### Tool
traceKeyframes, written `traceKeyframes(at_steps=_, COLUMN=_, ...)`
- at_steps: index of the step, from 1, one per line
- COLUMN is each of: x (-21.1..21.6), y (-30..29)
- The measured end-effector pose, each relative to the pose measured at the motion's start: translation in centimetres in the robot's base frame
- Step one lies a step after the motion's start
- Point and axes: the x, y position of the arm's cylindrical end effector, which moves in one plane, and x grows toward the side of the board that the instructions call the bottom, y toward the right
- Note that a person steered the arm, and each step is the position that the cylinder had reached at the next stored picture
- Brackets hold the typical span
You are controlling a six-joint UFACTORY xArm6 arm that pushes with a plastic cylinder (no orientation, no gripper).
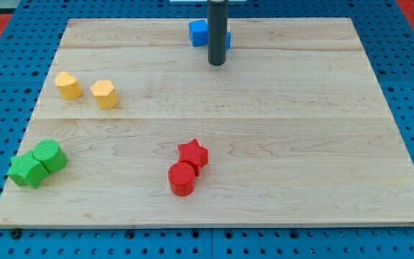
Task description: Slide the blue triangle to the center of the board
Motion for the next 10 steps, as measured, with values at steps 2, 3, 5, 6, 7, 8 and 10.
traceKeyframes(at_steps=2, x=0.0, y=-0.1)
traceKeyframes(at_steps=3, x=0.0, y=-0.1)
traceKeyframes(at_steps=5, x=6.8, y=-2.1)
traceKeyframes(at_steps=6, x=9.5, y=-5.0)
traceKeyframes(at_steps=7, x=9.5, y=-4.8)
traceKeyframes(at_steps=8, x=9.8, y=-3.5)
traceKeyframes(at_steps=10, x=6.6, y=-6.4)
